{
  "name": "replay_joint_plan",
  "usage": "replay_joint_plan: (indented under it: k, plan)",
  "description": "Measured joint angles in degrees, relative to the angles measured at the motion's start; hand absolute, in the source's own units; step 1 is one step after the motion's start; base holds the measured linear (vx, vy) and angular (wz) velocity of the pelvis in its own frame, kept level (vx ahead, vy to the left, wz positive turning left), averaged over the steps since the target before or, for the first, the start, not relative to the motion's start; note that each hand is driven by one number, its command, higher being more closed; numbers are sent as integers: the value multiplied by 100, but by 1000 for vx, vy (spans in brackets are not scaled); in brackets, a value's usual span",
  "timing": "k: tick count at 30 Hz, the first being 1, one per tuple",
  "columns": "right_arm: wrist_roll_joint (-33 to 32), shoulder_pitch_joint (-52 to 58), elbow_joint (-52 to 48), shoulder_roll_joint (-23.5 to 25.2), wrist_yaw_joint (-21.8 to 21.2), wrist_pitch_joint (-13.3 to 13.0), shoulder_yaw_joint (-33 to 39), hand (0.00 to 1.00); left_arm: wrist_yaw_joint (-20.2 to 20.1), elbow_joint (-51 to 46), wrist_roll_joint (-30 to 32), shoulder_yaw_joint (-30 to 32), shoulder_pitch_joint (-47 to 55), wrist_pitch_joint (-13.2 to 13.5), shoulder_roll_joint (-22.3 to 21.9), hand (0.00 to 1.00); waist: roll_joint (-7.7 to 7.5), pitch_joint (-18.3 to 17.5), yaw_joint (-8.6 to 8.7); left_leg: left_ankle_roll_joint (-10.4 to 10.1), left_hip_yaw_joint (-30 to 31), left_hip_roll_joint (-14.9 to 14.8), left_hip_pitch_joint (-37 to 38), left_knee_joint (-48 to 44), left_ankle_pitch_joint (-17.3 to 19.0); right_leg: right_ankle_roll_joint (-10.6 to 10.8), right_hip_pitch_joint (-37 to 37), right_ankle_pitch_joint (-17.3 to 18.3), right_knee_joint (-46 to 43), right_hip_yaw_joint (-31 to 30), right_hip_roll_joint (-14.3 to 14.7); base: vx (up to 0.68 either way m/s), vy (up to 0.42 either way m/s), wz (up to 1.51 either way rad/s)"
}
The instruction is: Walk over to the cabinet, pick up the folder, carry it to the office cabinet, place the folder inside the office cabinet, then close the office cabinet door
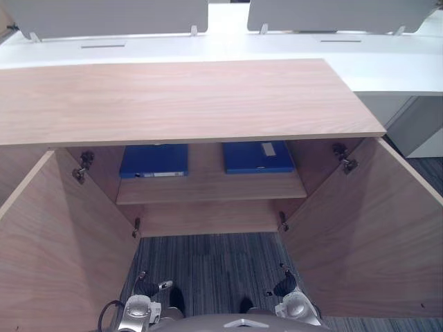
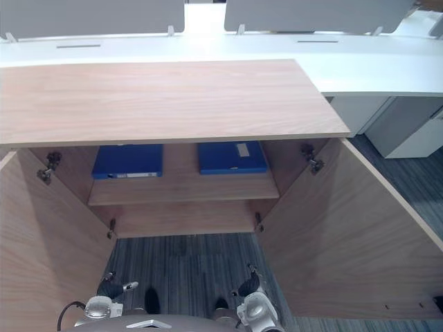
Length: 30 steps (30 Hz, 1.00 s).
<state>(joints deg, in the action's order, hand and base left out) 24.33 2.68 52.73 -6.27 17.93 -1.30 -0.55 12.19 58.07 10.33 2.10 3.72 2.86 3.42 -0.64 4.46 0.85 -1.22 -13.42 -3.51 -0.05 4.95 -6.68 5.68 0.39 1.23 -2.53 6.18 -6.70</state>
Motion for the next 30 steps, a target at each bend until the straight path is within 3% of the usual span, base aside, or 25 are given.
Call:
replay_joint_plan:
  k: [9, 14, 17, 20, 25, 30]
  plan:
    - [-890, 463, -512, 150, 140, 27, 1184, 0, -19, 128, 3, 0, -13, -60, 2, 0, 34, -43, 171, 25, -361, 1, 237, -1, 206, -5, -44, -4, 10, -618, 79, 19, 14, -27]
    - [-1684, 916, -1731, 395, 333, -11, 2217, 0, -39, 125, 18, 98, 38, -175, -44, 0, 60, -55, 388, -88, -945, -62, 530, -4, 401, -65, -98, -44, 13, -1178, 179, 65, 10, -61]
    - [-2096, 1100, -2593, 622, 508, -26, 2671, 0, -42, 103, 186, 424, 69, -208, -212, 0, 90, -82, 444, -145, -1409, -127, 649, -39, 512, -33, -260, -89, -49, -1544, 275, 82, 3, -77]
    - [-2448, 1209, -3424, 692, 677, -37, 3147, 0, -60, -78, 287, 680, 152, -241, -445, 0, 142, -107, 605, -167, -1736, -195, 756, -39, 570, -32, -330, -100, -84, -1815, 362, 87, -20, -57]
    - [-2921, 949, -4325, 633, 885, -326, 3800, 0, -174, -324, 346, 943, 171, -240, -785, 0, 195, -134, 690, -279, -2187, -293, 911, -40, 664, -33, -443, -99, -169, -2136, 498, 43, -31, -44]
    - [-3134, 502, -4557, 261, 871, -483, 3801, 0, -272, -340, 347, 1015, 190, -239, -825, 0, 279, -131, 724, -340, -2454, -339, 1002, -41, 708, -54, -529, -80, -225, -2328, 613, -3, -58, -30]
